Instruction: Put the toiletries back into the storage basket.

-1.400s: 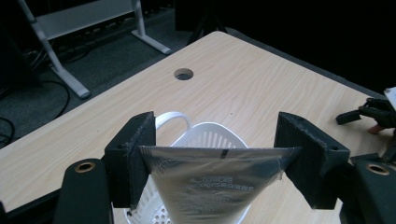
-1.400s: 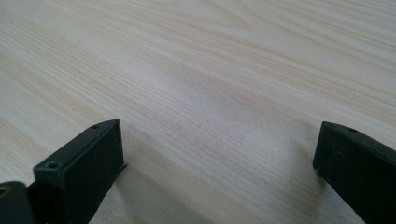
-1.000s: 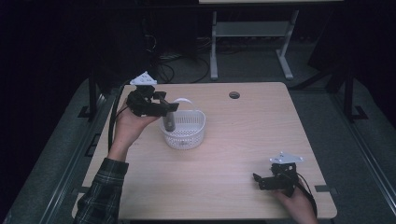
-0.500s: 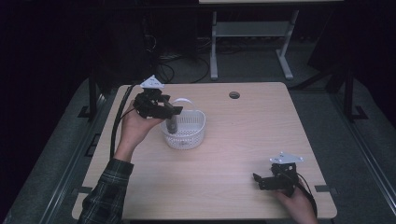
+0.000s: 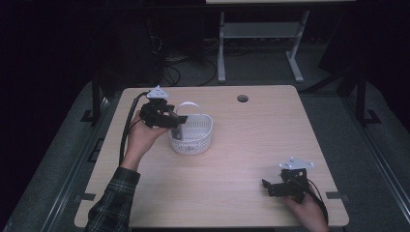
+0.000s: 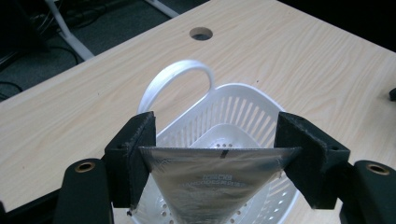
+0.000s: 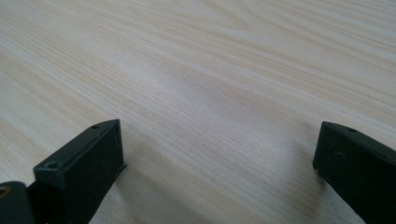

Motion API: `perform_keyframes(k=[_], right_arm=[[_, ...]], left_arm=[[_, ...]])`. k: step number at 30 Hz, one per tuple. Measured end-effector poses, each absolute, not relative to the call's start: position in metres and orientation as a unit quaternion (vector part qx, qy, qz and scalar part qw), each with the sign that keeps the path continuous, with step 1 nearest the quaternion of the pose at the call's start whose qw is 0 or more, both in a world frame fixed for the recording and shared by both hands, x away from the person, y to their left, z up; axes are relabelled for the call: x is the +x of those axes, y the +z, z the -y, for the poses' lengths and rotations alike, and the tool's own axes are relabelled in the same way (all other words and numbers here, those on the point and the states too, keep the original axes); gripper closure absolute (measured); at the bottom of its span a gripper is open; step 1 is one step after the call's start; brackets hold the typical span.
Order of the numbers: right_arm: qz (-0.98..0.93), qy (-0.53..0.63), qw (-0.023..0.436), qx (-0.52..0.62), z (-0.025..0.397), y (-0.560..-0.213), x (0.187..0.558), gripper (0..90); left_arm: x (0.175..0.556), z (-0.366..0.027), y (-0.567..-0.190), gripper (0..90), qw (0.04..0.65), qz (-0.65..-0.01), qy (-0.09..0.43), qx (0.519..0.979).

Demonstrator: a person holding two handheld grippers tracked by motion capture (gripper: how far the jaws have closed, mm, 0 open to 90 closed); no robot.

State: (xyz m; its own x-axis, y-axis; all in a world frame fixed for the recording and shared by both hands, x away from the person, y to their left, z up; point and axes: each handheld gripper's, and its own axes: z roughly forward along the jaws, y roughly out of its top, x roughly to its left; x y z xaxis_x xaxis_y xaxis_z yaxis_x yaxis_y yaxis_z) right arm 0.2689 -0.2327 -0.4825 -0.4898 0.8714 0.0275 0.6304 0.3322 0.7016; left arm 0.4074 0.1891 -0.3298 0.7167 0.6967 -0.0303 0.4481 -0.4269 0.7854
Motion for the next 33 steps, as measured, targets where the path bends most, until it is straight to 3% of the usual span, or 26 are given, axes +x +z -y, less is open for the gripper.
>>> perform_keyframes(k=[33], right_arm=[[-0.796,0.333,0.18,0.472,0.233,-0.482,0.269,1.1]], left_arm=[[0.407,-0.194,-0.365,29.1,0.404,-0.349,0.14,0.834]])
